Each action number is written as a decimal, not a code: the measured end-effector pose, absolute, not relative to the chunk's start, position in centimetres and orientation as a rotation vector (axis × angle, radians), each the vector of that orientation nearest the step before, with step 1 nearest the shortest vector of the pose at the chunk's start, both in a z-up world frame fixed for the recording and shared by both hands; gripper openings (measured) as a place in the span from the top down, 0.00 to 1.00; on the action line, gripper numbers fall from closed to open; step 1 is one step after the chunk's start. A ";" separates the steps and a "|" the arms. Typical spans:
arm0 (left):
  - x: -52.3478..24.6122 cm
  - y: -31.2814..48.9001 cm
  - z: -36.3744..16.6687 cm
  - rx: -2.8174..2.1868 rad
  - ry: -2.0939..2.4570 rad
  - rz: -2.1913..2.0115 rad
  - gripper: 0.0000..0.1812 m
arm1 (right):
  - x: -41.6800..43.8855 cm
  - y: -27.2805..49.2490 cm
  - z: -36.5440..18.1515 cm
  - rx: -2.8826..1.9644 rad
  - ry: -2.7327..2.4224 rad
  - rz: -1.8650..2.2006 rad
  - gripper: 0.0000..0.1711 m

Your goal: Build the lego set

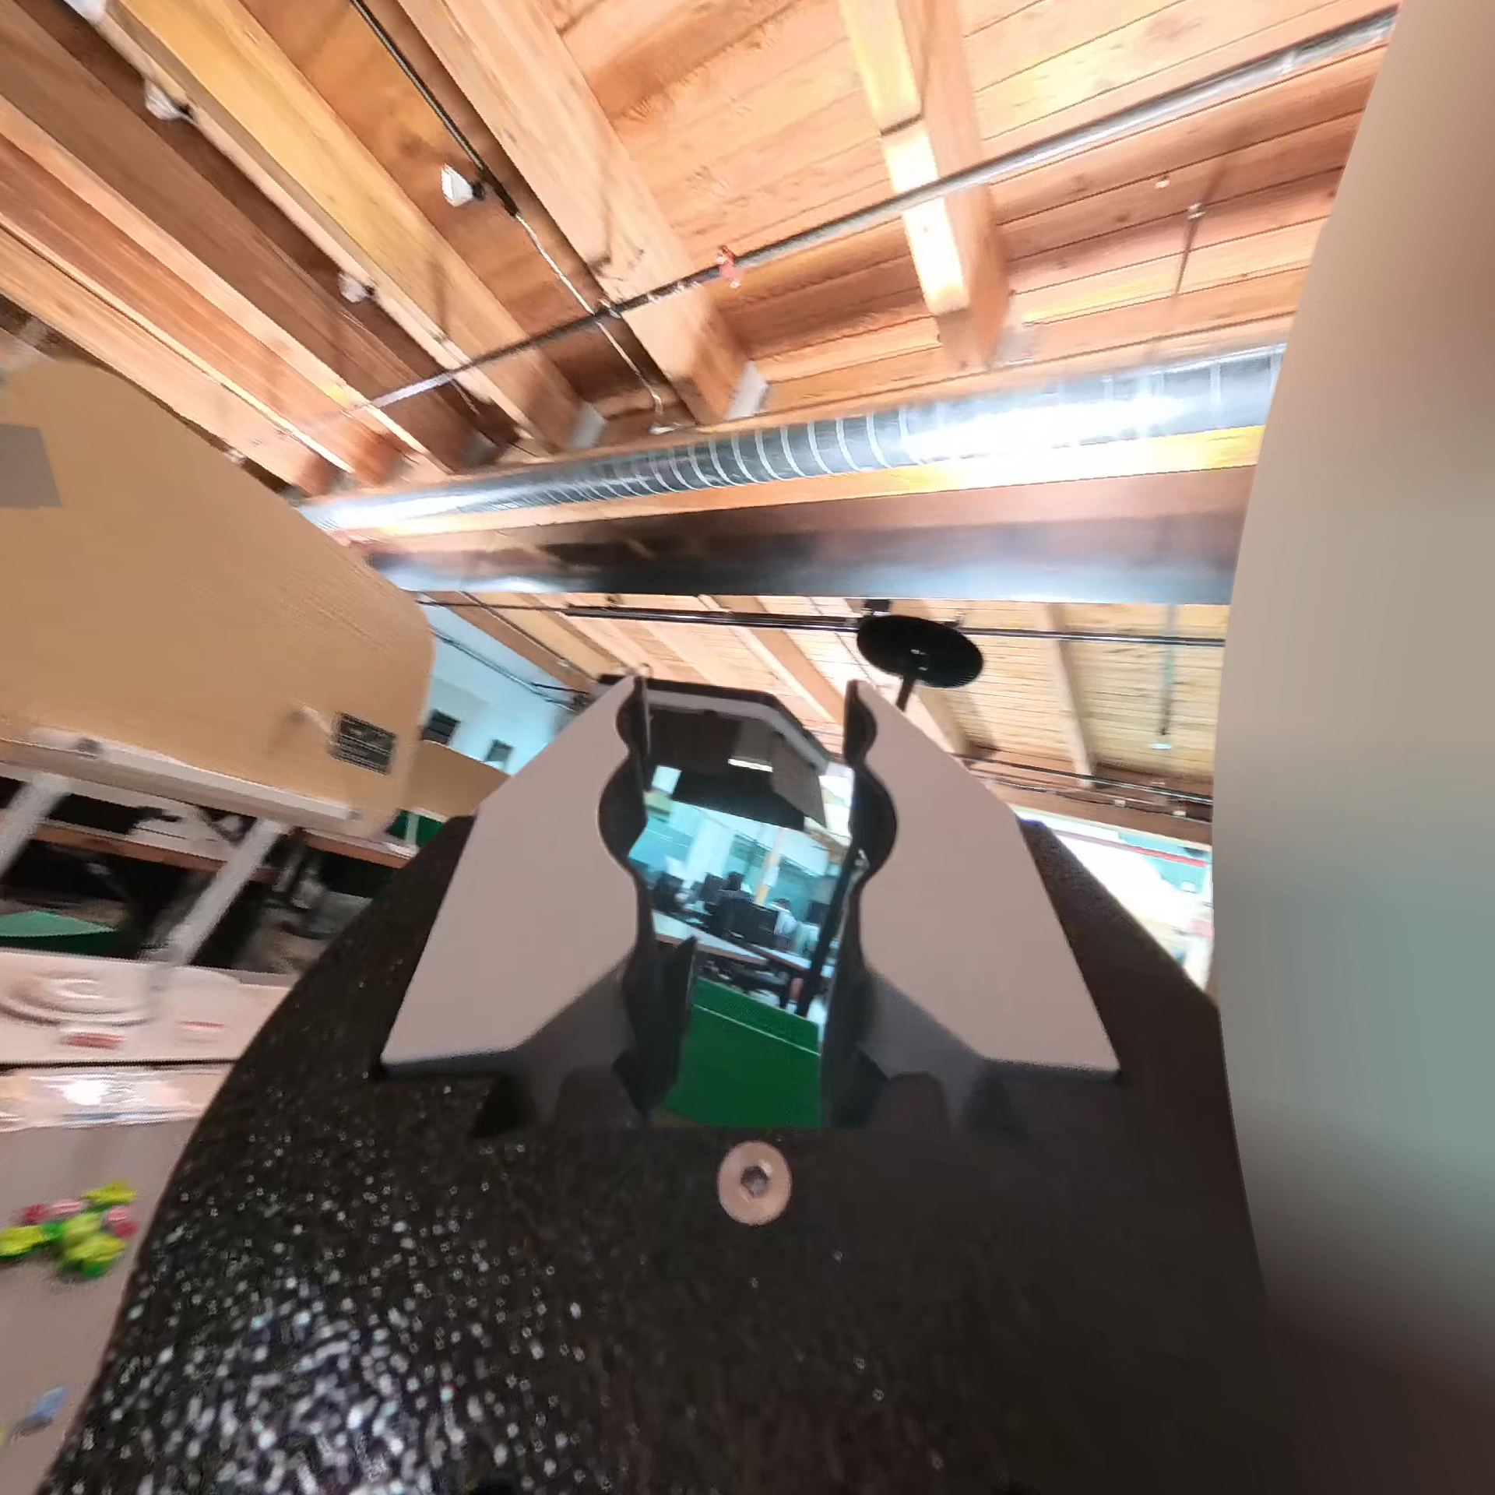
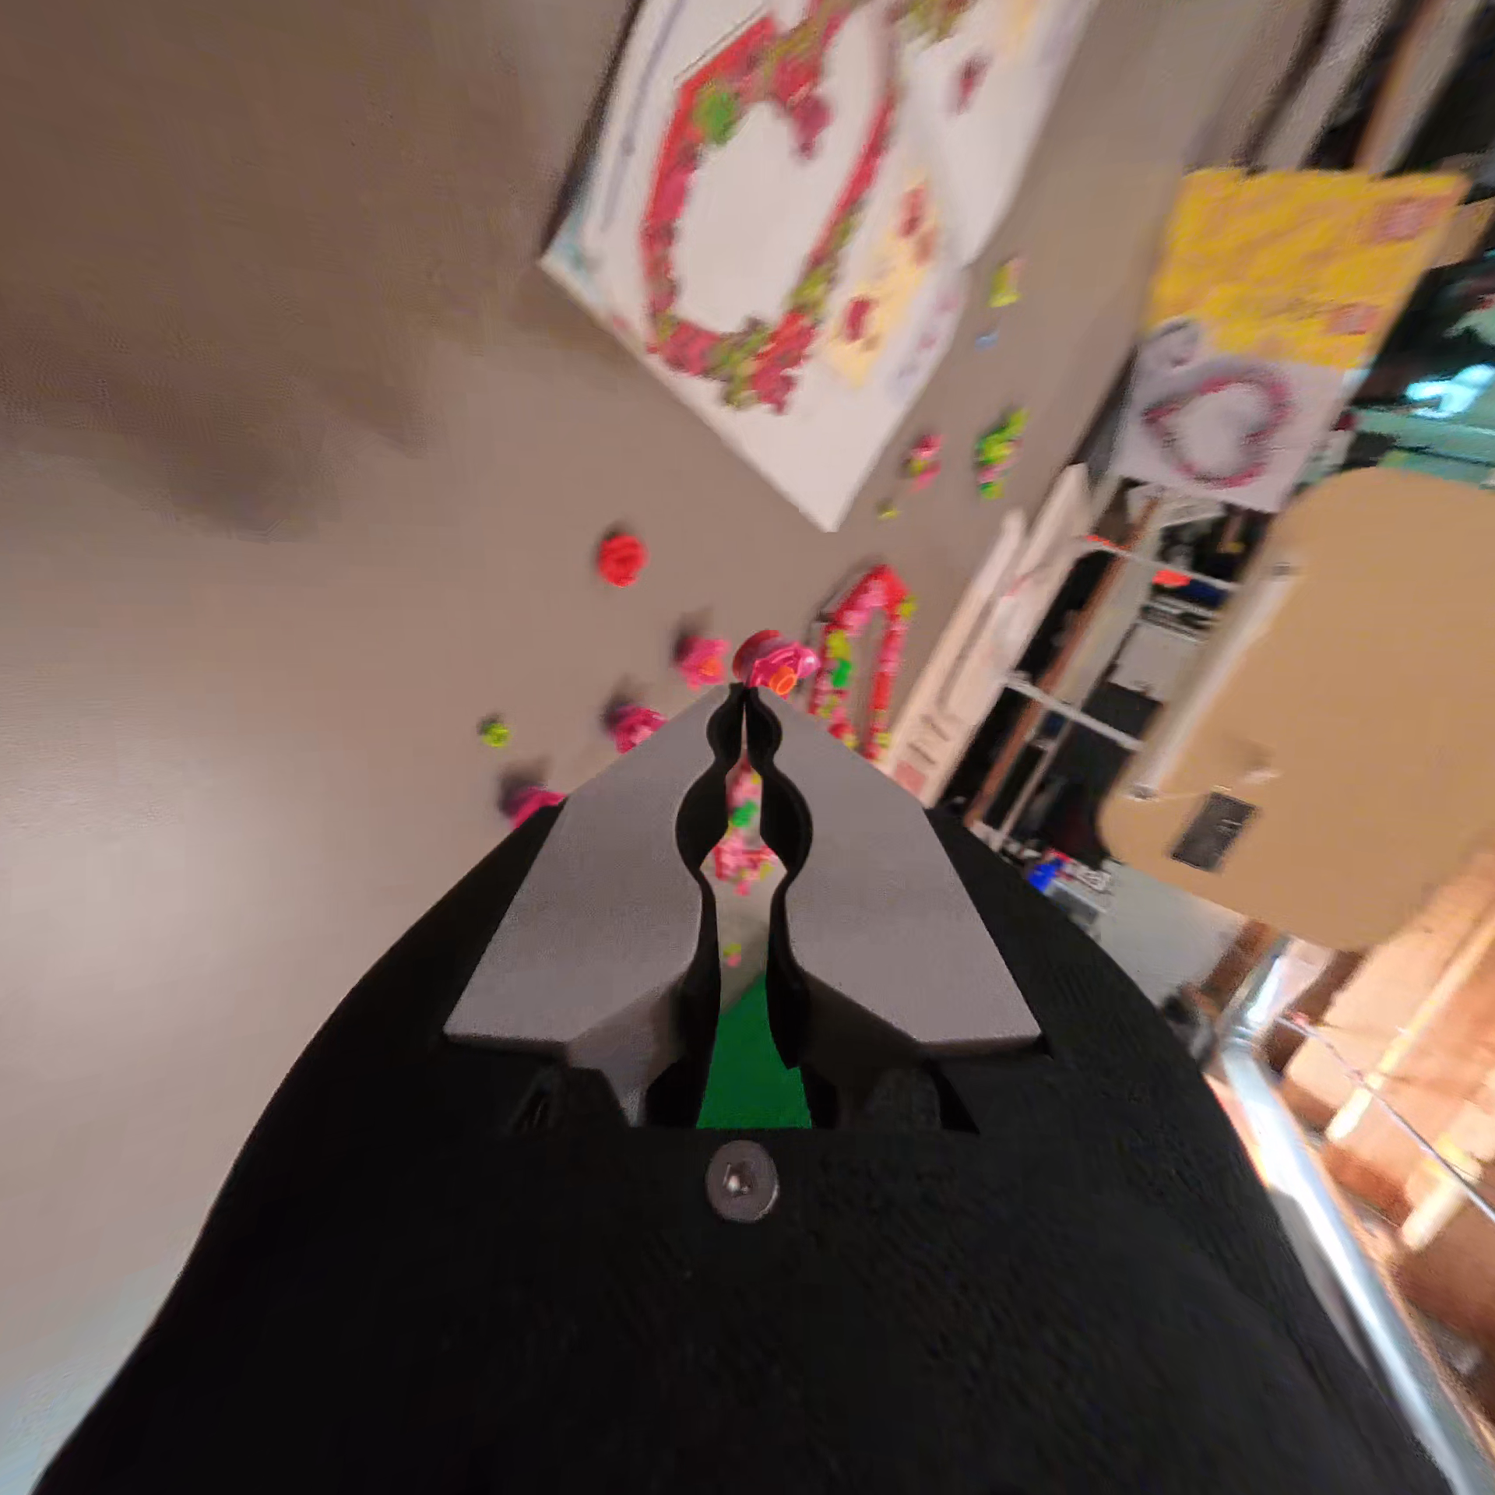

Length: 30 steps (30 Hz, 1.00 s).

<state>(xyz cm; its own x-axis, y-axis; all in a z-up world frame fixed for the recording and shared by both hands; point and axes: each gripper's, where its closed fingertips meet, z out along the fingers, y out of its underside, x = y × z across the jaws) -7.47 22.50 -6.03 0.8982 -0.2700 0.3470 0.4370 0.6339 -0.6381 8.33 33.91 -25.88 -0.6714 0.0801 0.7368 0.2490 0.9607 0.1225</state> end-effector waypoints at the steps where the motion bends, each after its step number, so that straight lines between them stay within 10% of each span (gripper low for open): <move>1: -8.2 22.2 -6.0 -0.784 -0.242 -0.378 0.75 | 8.3 34.3 -27.5 -0.249 -2.338 -0.256 1.00; 30: -8.9 18.4 -3.3 -0.753 -0.128 -0.205 0.74 | 7.6 36.7 -32.9 -0.207 -2.509 -0.397 0.96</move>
<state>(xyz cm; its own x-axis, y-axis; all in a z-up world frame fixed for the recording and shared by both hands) -8.86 18.42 -3.27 0.9723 -0.1381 0.1884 0.2297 0.7112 -0.6644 7.61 36.67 -32.85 -0.8175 0.0589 0.5729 0.2330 0.9435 0.2356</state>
